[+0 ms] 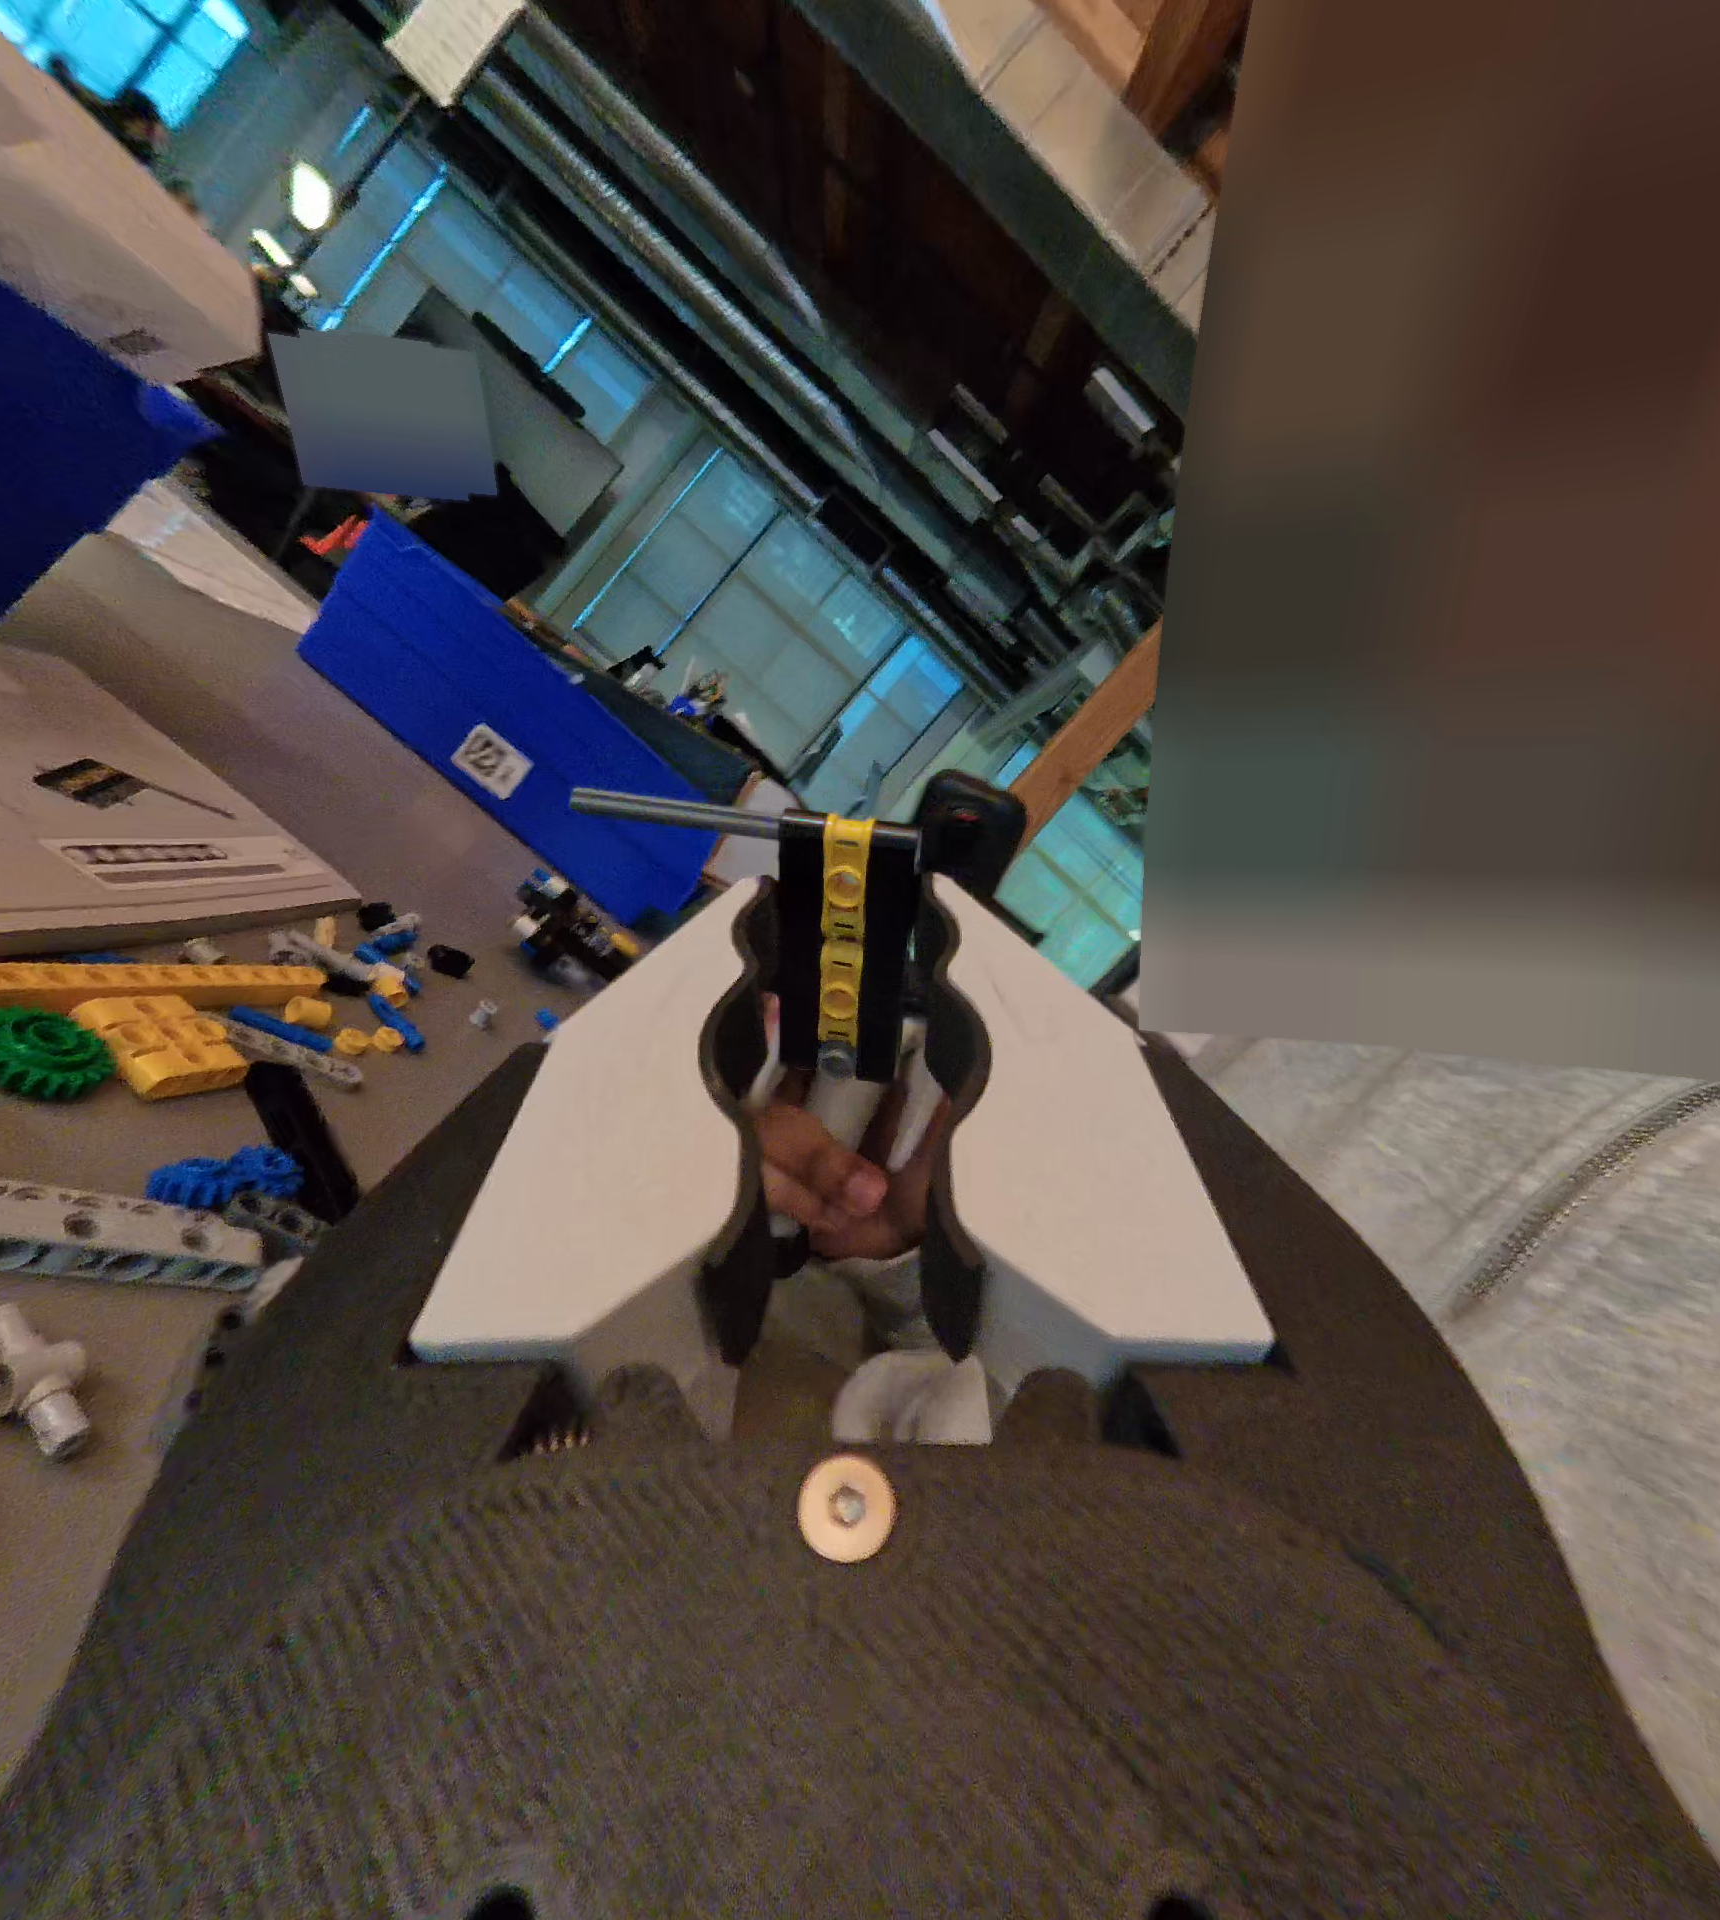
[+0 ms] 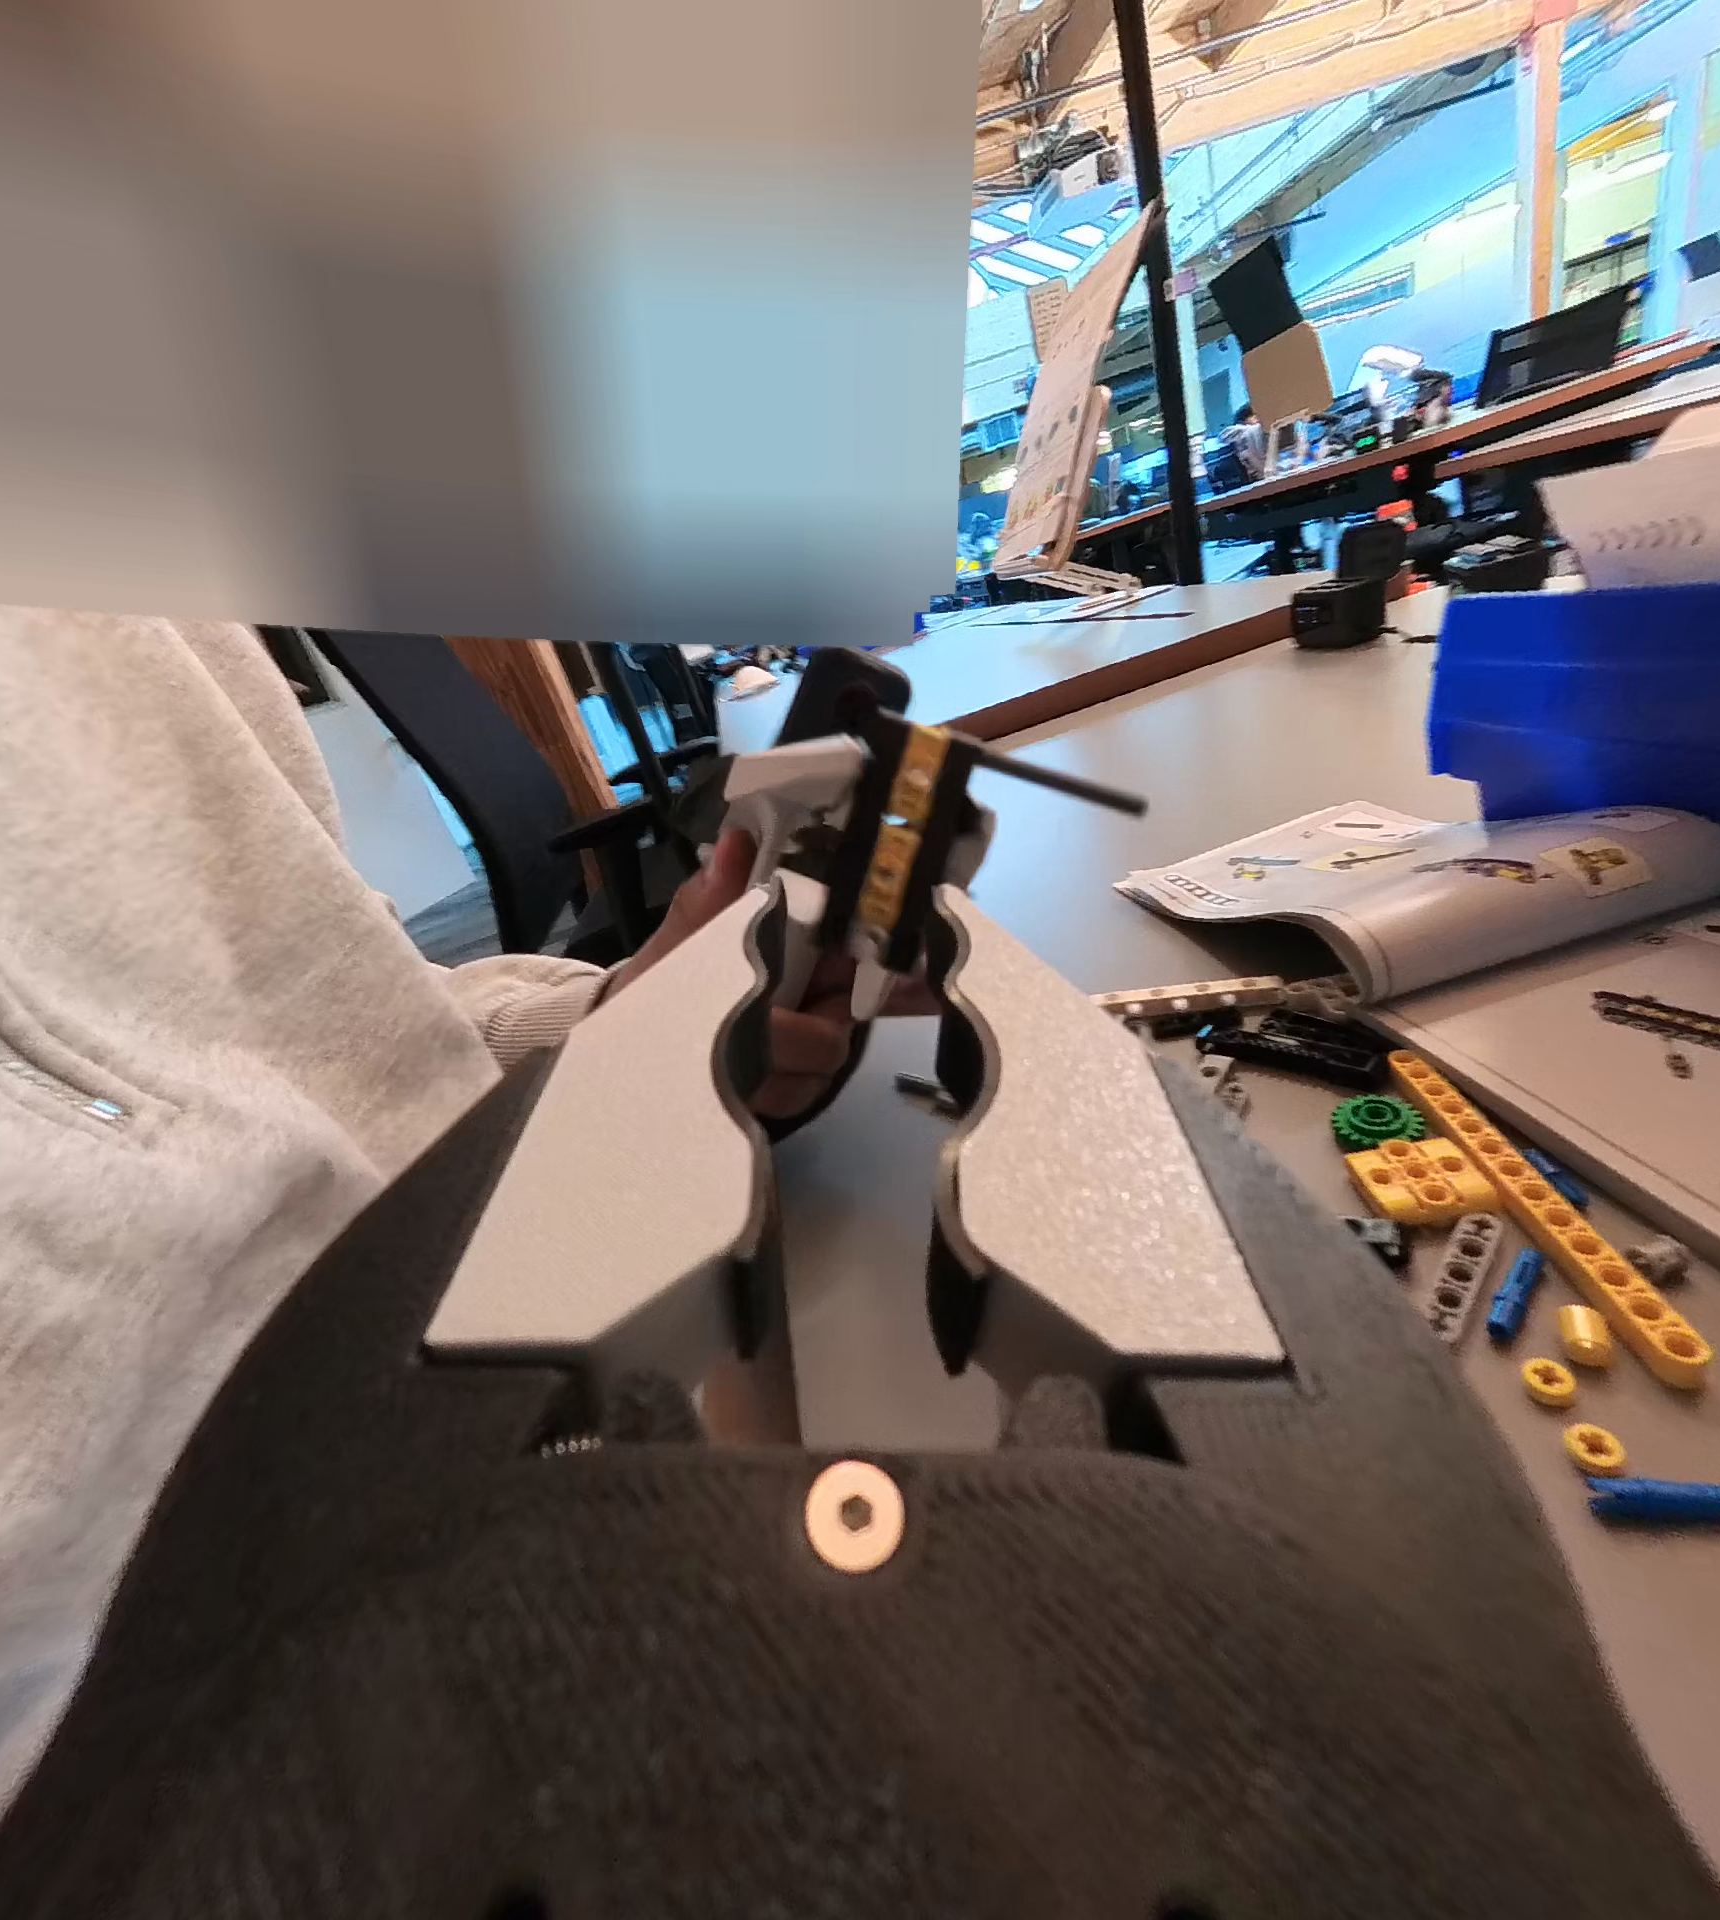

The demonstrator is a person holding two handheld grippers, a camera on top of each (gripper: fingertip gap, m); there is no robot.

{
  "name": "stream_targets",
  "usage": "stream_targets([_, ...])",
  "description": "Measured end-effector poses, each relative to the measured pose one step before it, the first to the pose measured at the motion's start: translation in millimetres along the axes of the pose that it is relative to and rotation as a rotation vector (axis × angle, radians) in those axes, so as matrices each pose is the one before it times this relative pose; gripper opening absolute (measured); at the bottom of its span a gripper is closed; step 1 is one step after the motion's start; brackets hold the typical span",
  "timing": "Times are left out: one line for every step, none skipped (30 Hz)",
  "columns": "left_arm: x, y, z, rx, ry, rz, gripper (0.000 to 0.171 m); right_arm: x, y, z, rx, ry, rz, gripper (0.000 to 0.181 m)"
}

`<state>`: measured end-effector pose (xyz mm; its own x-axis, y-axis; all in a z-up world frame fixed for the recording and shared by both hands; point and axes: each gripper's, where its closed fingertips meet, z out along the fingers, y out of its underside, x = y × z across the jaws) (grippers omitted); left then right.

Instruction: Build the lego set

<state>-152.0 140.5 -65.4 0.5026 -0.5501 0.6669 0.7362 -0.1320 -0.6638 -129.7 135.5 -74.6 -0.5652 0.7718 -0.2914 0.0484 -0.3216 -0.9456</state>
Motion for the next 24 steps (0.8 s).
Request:
stream_targets([-5.39,1.62,0.29,-0.01418,-0.0451,0.0195,0.024,1.45,0.07,0.07,-0.0067,0.0176,-0.016,0.024])
stream_targets([-5.74,1.02,0.22,-0.0091,-0.0488,0.0156,0.025,1.57,0.17,-0.16,-0.0087,0.0218,-0.0246,0.027])
stream_targets([-4.51,-0.49,0.13,0.00326,-0.0417,0.006,0.024,1.28,0.15,-0.1,-0.0107,0.0247,-0.0371,0.03])
stream_targets([-3.09,-1.74,0.19,0.01443,-0.0303,-0.0069,0.024,2.61,1.1,-0.35,-0.0207,0.0395,-0.0512,0.032])
stream_targets([-3.28,-1.97,0.48,0.01957,-0.0283,-0.0184,0.024,2.03,1.3,-0.28,-0.025,0.0398,-0.0654,0.035])
stream_targets([-3.72,-1.75,0.75,0.02059,-0.0269,-0.028,0.024,0.23,1.03,-0.1,-0.0247,0.0316,-0.0747,0.037])
stream_targets([-2.77,-1.39,0.97,0.02111,-0.016,-0.0336,0.024,0.89,1.22,-0.27,-0.0279,0.0374,-0.0748,0.039])
stream_targets([-2.59,-0.54,1.26,0.01698,-0.0118,-0.0375,0.024,1.01,0.39,-0.56,-0.0207,0.0386,-0.071,0.039])
stream_targets([-2.67,0.29,1.29,0.01398,-0.0112,-0.033,0.024,0.05,-1.02,-0.82,-0.0077,0.0304,-0.0646,0.039])
stream_targets([-1.91,0.86,1.5,0.01391,-0.0071,-0.0255,0.024,1.33,-0.8,-1.08,-0.0058,0.0344,-0.0515,0.038])
stream_targets([-1.19,1.0,1.71,0.01769,-0.0039,-0.025,0.024,2.8,-0.26,-0.9,-0.0058,0.037,-0.0379,0.037])
stream_targets([0.92,1.06,2.07,0.02031,0.0097,-0.029,0.024,0.94,0.38,-0.42,-0.0073,0.0175,-0.0306,0.036])
stream_targets([3.23,1.31,2.57,0.01875,0.025,-0.0319,0.024,0.65,2.16,0.14,-0.0179,0.009,-0.0274,0.036])
stream_targets([3.07,1.53,2.88,0.01529,0.0244,-0.0308,0.024,1.69,3.17,0.35,-0.0231,0.0145,-0.0266,0.036])
stream_targets([1.74,1.86,2.7,0.00865,0.0146,-0.023,0.024,0.75,2.74,0.18,-0.019,0.0089,-0.029,0.036])
stream_targets([1.01,1.45,2.34,0.00481,0.0074,-0.0127,0.024,0.08,2.26,0.24,-0.0148,0.0062,-0.03,0.036])
stream_targets([0.99,0.49,2.0,0.0061,0.0016,0.0007,0.024,0.34,1.63,0.09,-0.012,0.0093,-0.0263,0.035])
stream_targets([0.01,0.46,1.65,0.00227,-0.011,0.0193,0.024,0.34,0.4,-0.28,-0.0056,0.0089,-0.0211,0.035])
stream_targets([-0.87,1.0,2.05,-0.00401,-0.0214,0.03,0.024,0.85,-0.37,-0.49,-0.0009,0.0113,-0.0146,0.032])
stream_targets([0.84,0.68,2.23,-0.00287,-0.0136,0.0329,0.024,2.36,-0.39,-0.81,-0.0012,0.0172,-0.0098,0.029])
stream_targets([2.36,0.74,2.61,-0.00212,-0.0052,0.0308,0.024,2.16,-0.15,-0.76,-0.0021,0.0122,-0.0074,0.026])
stream_targets([2.43,1.81,3.02,-0.00872,-0.0038,0.0259,0.024,1.86,0.47,-0.79,-0.0045,0.0076,-0.0043,0.024])
stream_targets([2.14,2.84,3.42,-0.01393,-0.0035,0.024,0.024,1.91,0.85,-0.61,-0.0055,0.0055,-0.0025,0.024])
stream_targets([2.64,2.6,3.47,-0.00849,0.0026,0.0235,0.024,2.2,1.22,-0.56,-0.0061,0.0075,-0.0015,0.024])
